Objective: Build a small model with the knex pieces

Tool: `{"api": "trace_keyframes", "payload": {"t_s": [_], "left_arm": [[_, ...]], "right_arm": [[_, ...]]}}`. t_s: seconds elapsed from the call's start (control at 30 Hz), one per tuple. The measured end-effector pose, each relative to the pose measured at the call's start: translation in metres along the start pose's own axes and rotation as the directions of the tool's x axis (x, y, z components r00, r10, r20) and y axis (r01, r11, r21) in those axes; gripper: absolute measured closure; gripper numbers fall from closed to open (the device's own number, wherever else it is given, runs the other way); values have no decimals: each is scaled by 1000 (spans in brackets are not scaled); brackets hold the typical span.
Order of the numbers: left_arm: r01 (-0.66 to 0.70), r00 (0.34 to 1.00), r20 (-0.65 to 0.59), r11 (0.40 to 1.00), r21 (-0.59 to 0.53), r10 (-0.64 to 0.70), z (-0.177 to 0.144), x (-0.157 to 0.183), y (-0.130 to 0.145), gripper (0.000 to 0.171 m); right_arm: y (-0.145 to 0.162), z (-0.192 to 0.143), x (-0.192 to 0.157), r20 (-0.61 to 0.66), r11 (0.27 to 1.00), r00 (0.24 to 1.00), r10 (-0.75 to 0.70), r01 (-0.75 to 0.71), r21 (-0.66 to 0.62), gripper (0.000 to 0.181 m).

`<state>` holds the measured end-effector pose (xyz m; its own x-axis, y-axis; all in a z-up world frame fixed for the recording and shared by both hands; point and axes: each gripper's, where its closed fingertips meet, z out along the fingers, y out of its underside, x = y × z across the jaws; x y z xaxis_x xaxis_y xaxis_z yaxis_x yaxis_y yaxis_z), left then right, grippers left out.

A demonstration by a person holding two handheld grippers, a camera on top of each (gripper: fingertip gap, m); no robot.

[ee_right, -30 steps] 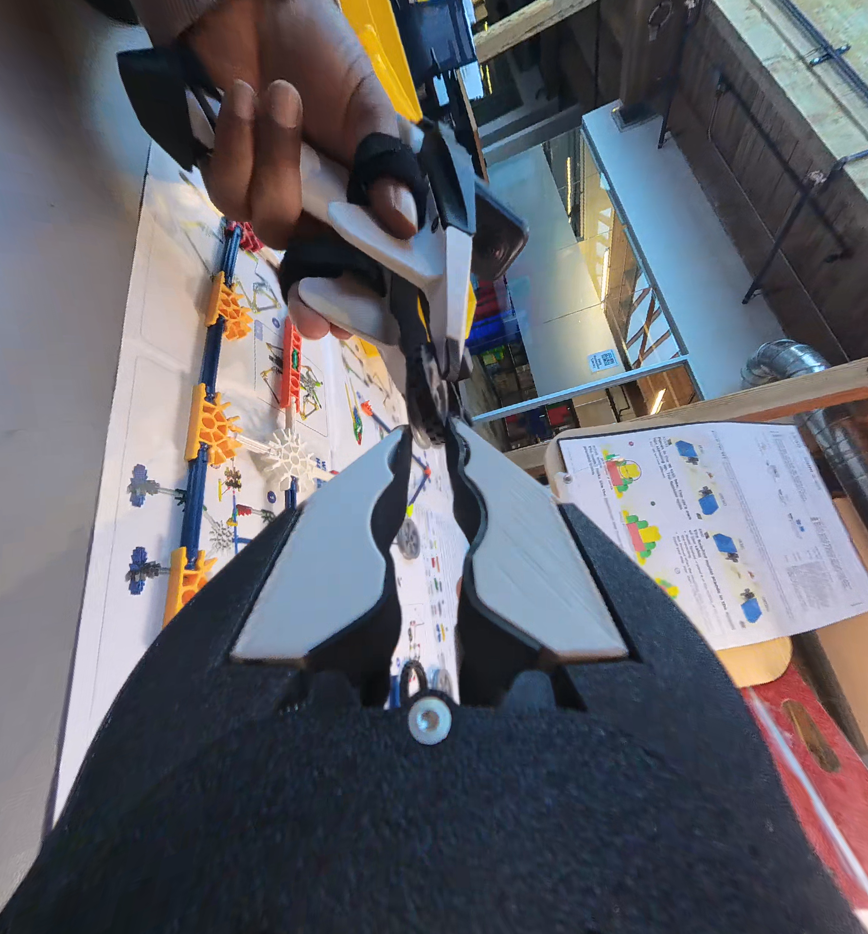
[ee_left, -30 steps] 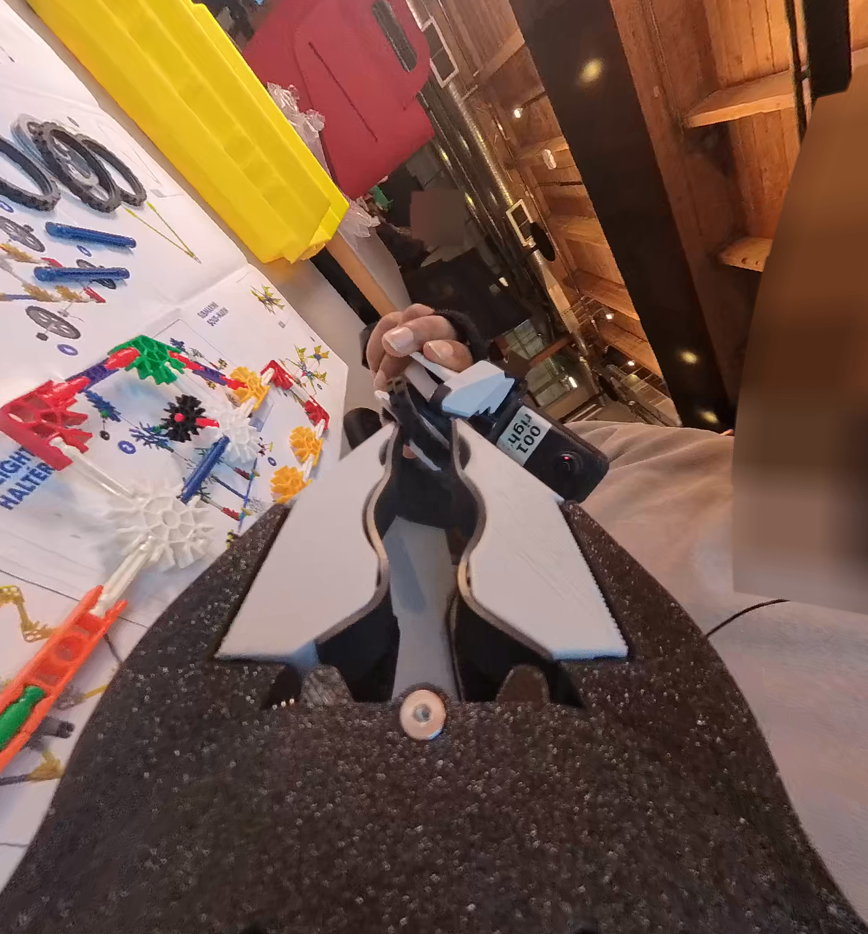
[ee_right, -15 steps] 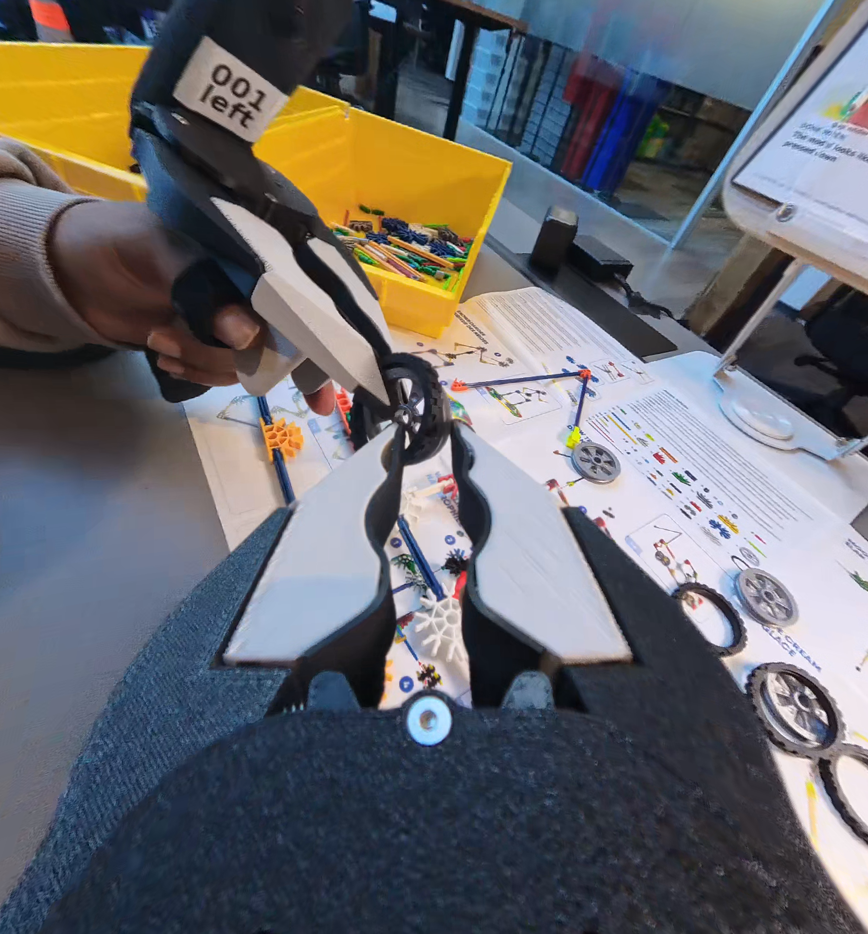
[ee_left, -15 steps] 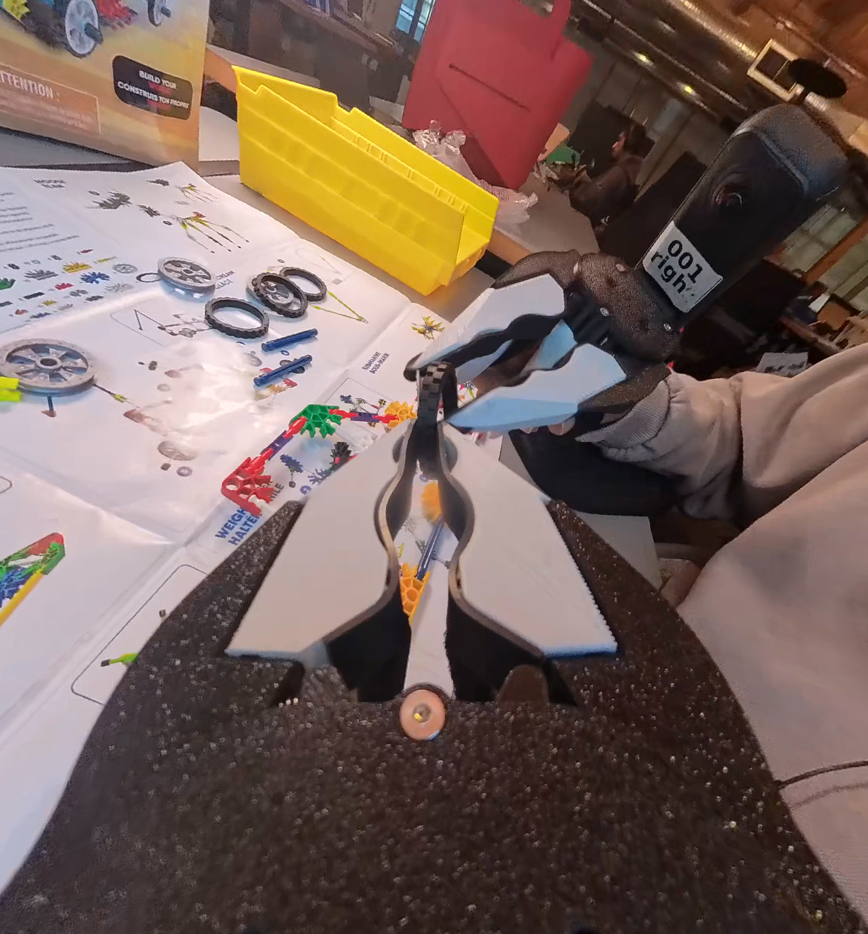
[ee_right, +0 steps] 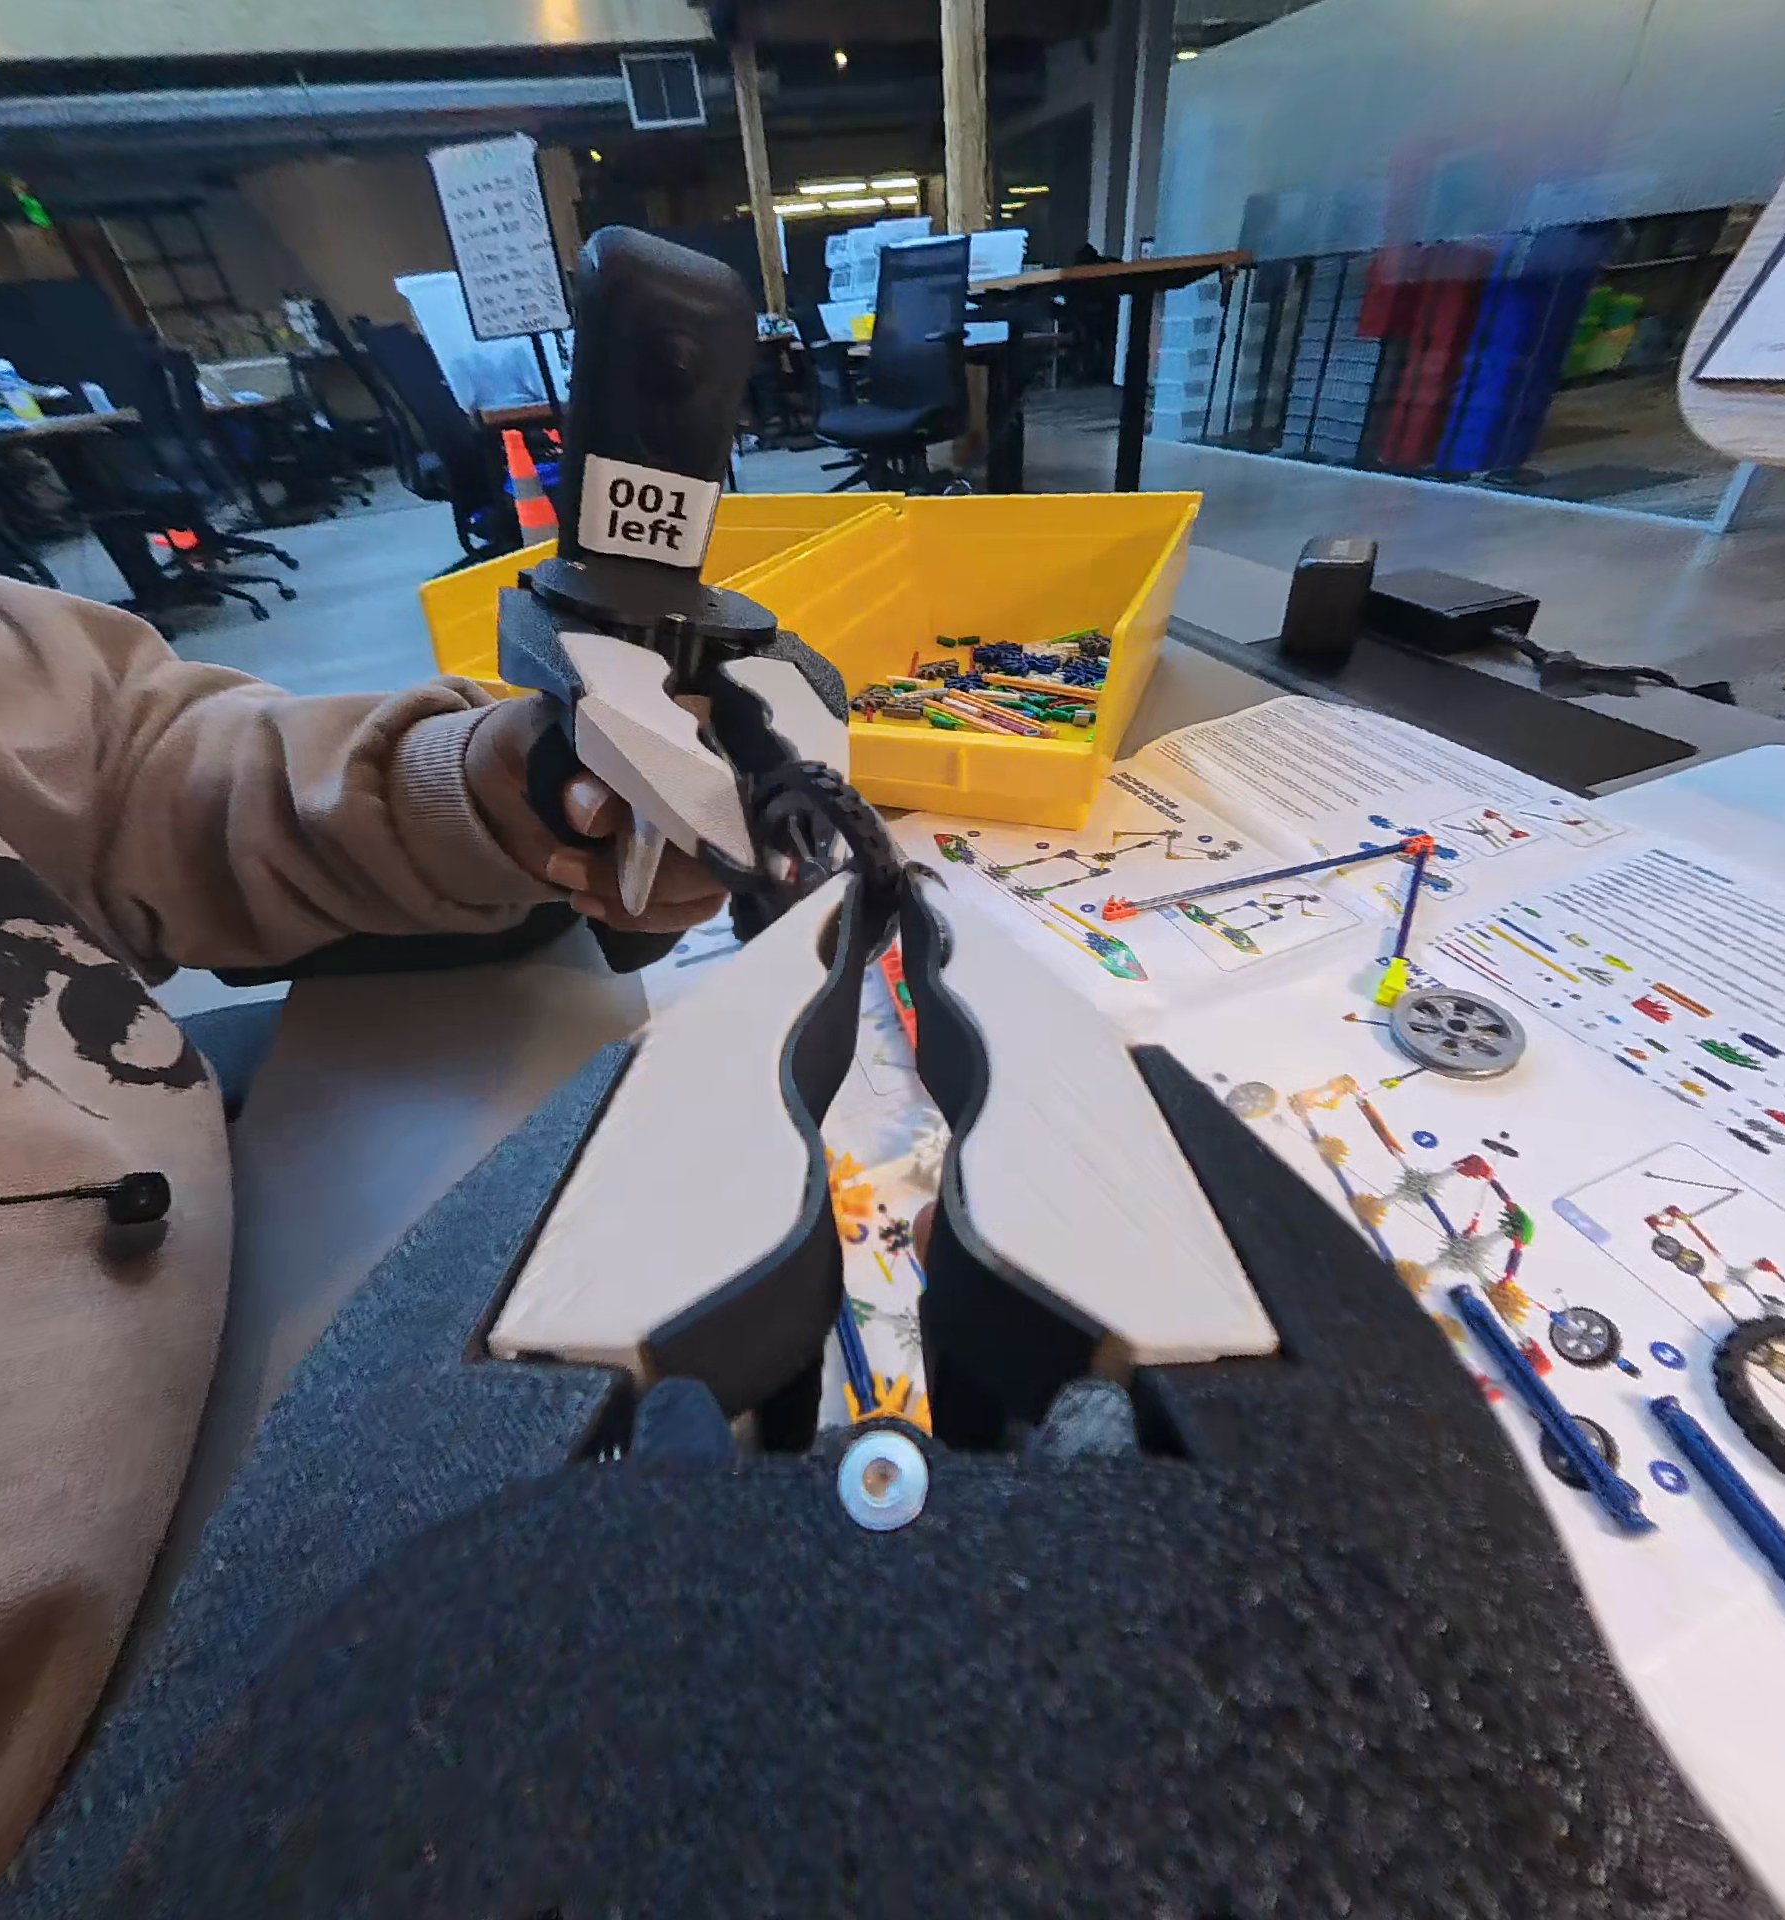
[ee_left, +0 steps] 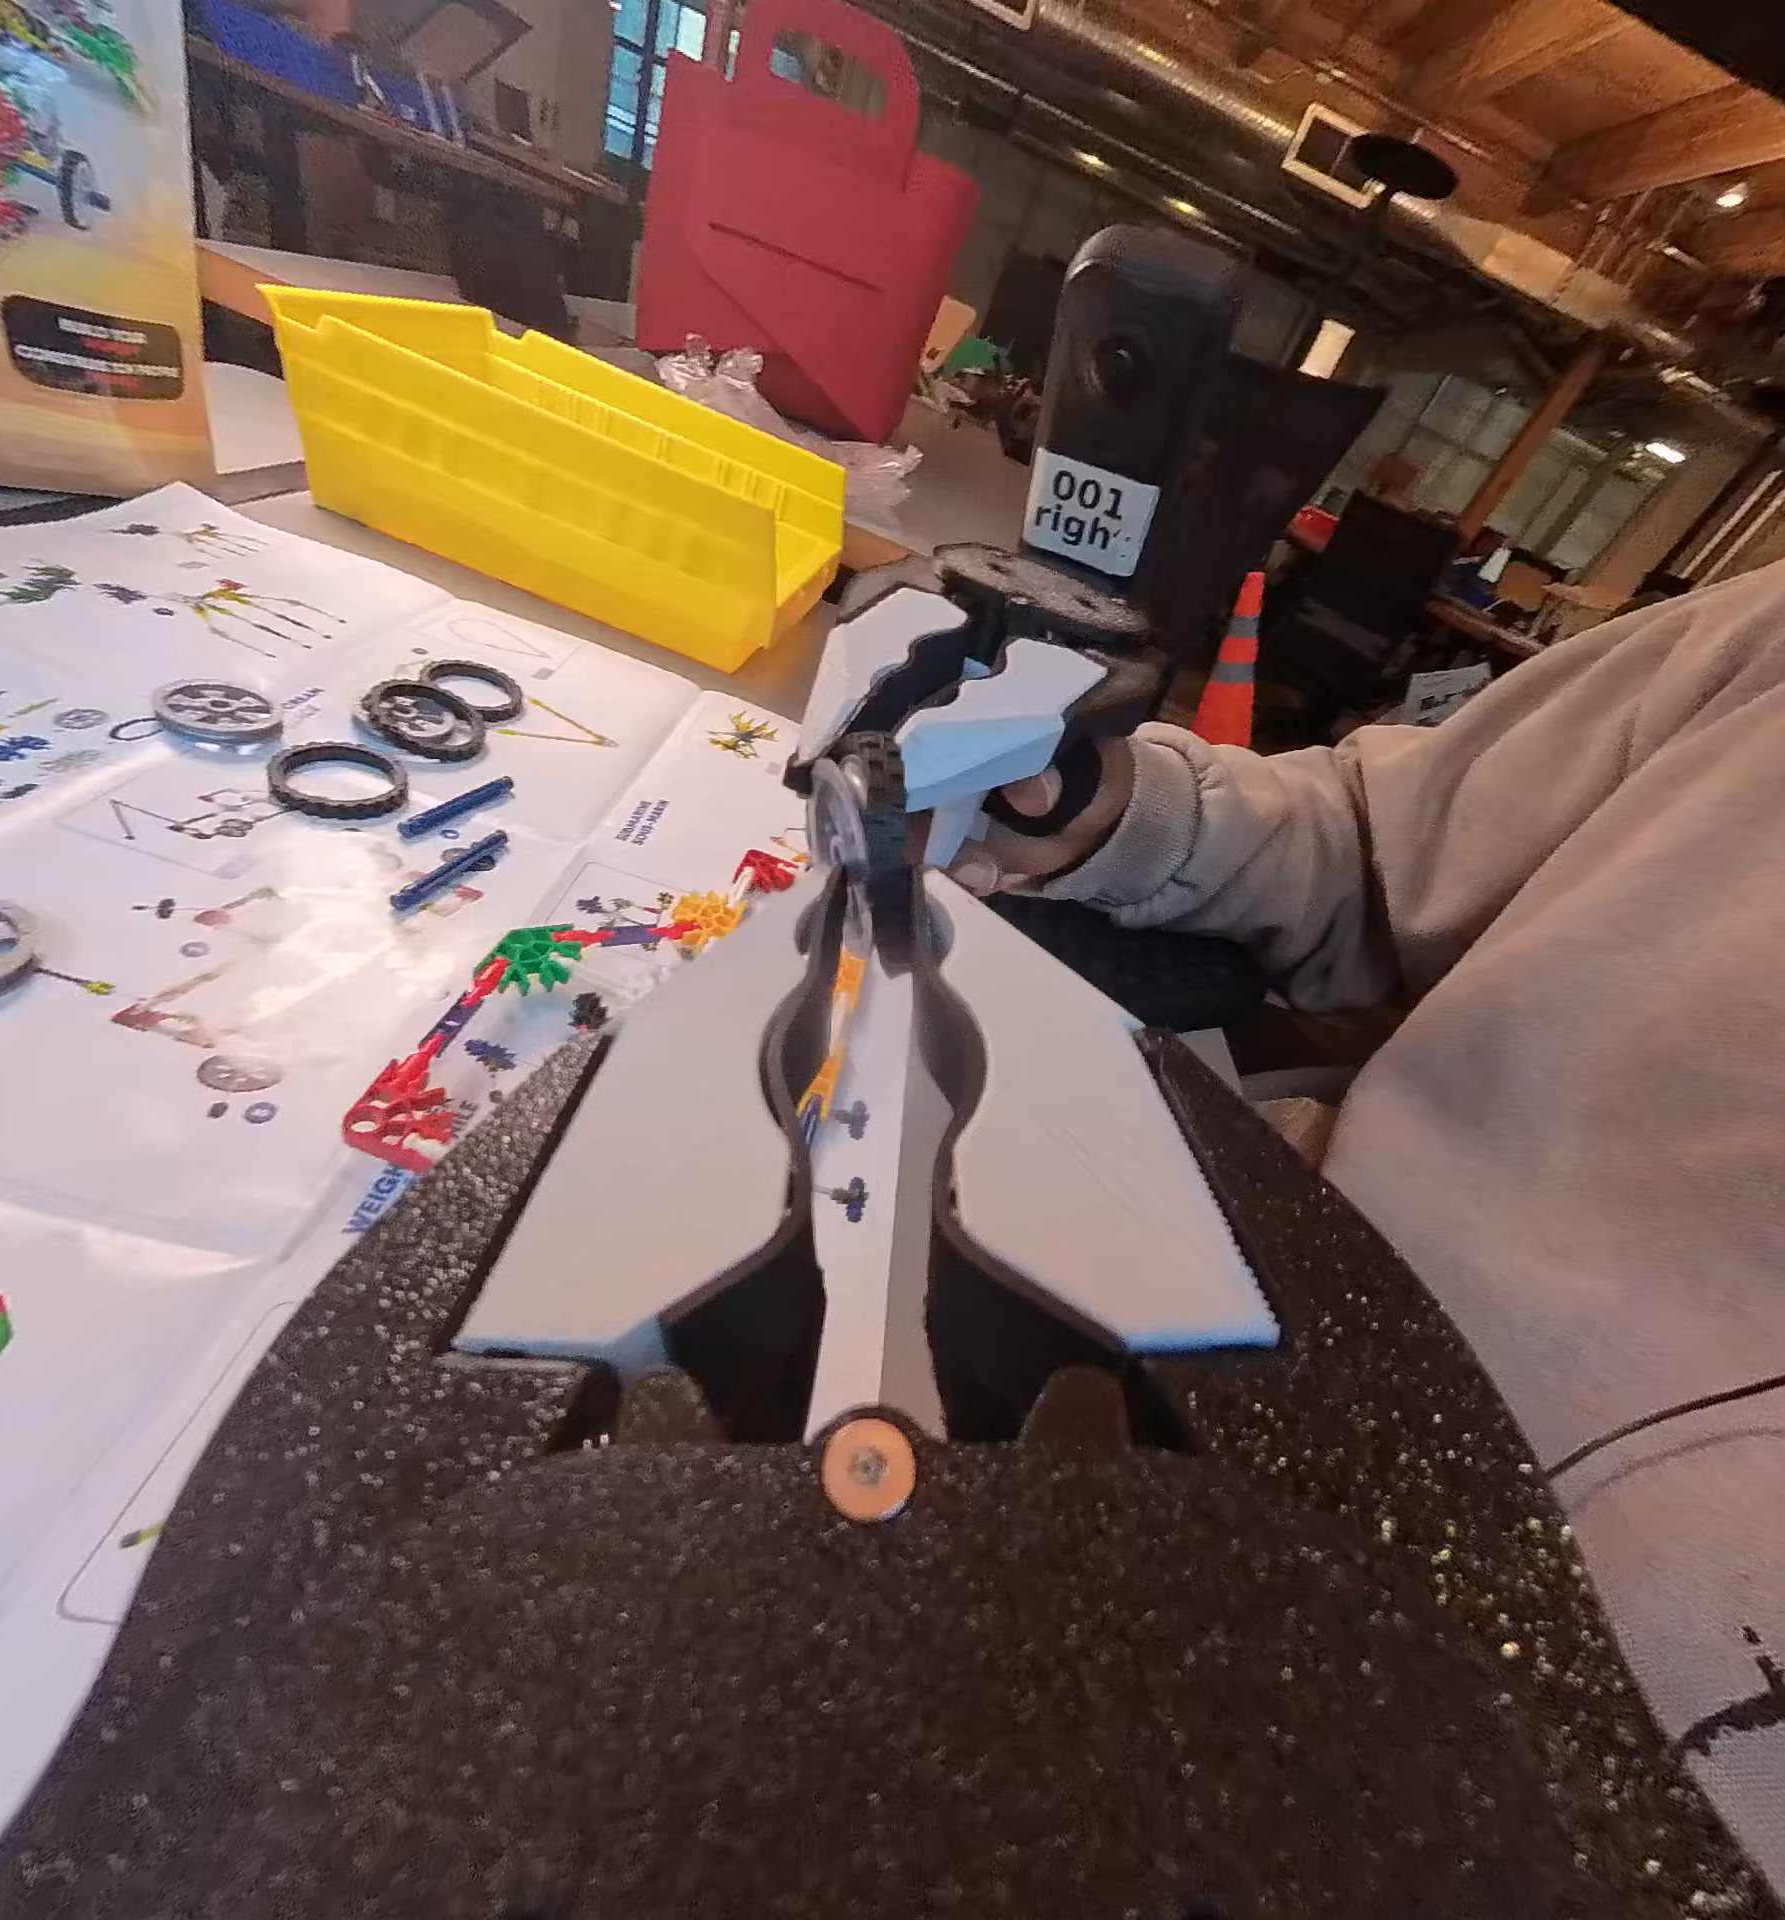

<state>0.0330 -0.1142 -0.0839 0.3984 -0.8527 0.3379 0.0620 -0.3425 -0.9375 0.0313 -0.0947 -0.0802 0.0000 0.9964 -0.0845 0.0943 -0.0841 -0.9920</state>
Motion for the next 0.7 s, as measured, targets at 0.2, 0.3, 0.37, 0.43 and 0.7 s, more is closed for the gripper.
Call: {"api": "trace_keyframes", "payload": {"t_s": [0.2,0.3,0.37,0.43,0.7], "left_arm": [[-140,989,47,989,-38,142,7,5,1,160],[-162,987,6,987,-4,162,3,12,-8,165],[-168,985,-36,986,24,169,1,19,-13,168],[-183,981,-59,982,39,185,1,25,-16,168],[-250,950,-171,964,89,262,0,53,-25,166]], "right_arm": [[-2,2,-9,6,996,996,-89,89,-10,178],[-13,-2,-19,92,998,996,1,-6,59,177],[-21,-5,-26,162,993,985,53,-69,100,178],[-25,-7,-31,220,984,970,105,-134,119,178],[-42,-19,-52,491,893,817,303,-424,154,179]]}}
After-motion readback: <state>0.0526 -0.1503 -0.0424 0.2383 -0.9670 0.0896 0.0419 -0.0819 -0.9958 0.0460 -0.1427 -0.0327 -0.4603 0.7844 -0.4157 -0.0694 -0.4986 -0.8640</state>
